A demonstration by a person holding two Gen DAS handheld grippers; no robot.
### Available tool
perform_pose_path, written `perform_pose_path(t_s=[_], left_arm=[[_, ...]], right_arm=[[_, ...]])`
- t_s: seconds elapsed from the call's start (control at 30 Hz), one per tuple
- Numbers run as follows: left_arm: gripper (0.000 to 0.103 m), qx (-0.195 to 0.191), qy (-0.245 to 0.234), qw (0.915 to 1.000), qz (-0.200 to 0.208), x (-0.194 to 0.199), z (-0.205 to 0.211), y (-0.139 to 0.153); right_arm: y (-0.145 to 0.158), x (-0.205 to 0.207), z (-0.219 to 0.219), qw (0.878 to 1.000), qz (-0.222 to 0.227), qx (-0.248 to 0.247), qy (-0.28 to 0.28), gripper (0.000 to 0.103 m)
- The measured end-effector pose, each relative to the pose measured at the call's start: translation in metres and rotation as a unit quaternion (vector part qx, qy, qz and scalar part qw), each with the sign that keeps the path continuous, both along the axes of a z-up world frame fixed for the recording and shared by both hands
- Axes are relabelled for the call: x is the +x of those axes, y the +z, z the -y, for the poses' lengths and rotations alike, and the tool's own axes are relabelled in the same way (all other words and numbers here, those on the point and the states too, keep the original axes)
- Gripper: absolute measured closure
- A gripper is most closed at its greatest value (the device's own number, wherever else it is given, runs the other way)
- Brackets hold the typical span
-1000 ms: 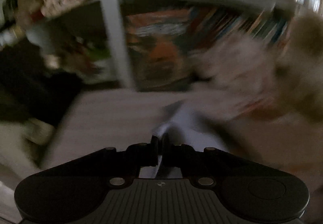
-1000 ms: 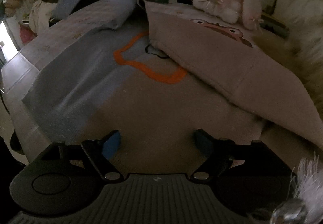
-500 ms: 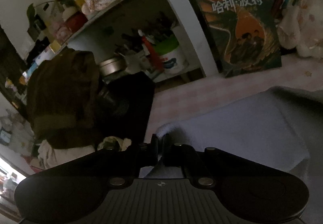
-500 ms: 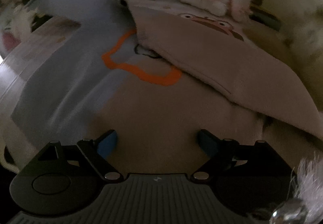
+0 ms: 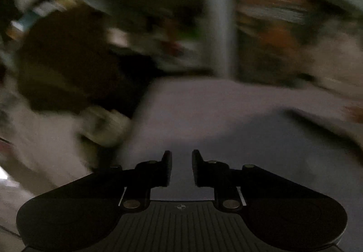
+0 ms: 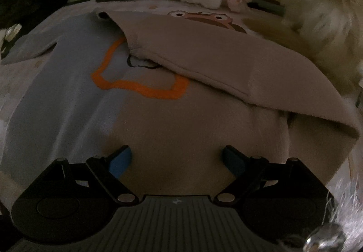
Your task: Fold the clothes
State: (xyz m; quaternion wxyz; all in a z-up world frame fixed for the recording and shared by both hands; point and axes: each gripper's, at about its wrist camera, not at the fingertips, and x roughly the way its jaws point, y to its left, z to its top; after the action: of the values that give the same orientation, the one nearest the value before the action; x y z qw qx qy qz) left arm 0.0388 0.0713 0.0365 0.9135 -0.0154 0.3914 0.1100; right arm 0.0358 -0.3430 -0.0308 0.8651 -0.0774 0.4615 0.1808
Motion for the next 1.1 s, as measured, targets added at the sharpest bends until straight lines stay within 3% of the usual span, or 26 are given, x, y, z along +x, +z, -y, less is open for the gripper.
perform_pose_path(t_s=[0.07, 0.17, 0.27, 0.4, 0.5, 0.67, 0.73, 0.8, 0.83, 0.87, 1.1], left_arm=[[0.083, -0.045, -0.041, 0.9981, -0.008, -0.017, 0.029, -0.017], [0.083, -0.098, -0.089, 0.9910, -0.021, -0.036, 0.069, -0.042], [0.072, -0.099, -0.095, 0.9900, -0.033, -0.037, 0.093, -0.060], [0.059, -0.093, -0.083, 0.9919, -0.024, -0.036, 0.106, -0.069], [0.057, -0.102, -0.070, 0.9923, -0.013, -0.032, 0.106, -0.070], [0.063, -0.085, -0.081, 0.9930, -0.006, -0.027, 0.117, -0.071], [0.084, -0.085, -0.089, 0.9924, -0.007, -0.024, 0.121, -0.071], [0.095, -0.105, -0.099, 0.9894, -0.012, -0.022, 0.119, -0.071], [0.096, -0.116, -0.104, 0.9877, -0.015, -0.021, 0.118, -0.071], [0.096, -0.123, -0.107, 0.9864, -0.018, -0.021, 0.115, -0.070], [0.096, -0.116, -0.098, 0.9880, -0.027, -0.046, 0.088, -0.067]], right_arm=[[0.002, -0.001, 0.003, 1.000, 0.004, 0.002, -0.020, 0.029], [0.008, -0.005, 0.017, 0.998, 0.009, 0.005, -0.067, 0.036], [0.012, -0.011, 0.032, 0.995, 0.021, -0.004, -0.101, 0.043], [0.016, -0.021, 0.046, 0.990, 0.039, -0.027, -0.135, 0.045], [0.013, -0.024, 0.062, 0.985, 0.035, -0.025, -0.167, 0.045], [0.006, -0.029, 0.081, 0.978, -0.004, 0.022, -0.206, 0.062], [0.005, -0.031, 0.083, 0.976, -0.012, 0.038, -0.212, 0.066], [0.006, -0.032, 0.081, 0.977, -0.017, 0.044, -0.208, 0.075], [0.007, -0.032, 0.079, 0.978, -0.020, 0.049, -0.203, 0.088], [0.007, -0.033, 0.076, 0.979, -0.023, 0.053, -0.197, 0.093], [0.010, -0.050, 0.045, 0.990, -0.028, 0.039, -0.132, 0.093]])
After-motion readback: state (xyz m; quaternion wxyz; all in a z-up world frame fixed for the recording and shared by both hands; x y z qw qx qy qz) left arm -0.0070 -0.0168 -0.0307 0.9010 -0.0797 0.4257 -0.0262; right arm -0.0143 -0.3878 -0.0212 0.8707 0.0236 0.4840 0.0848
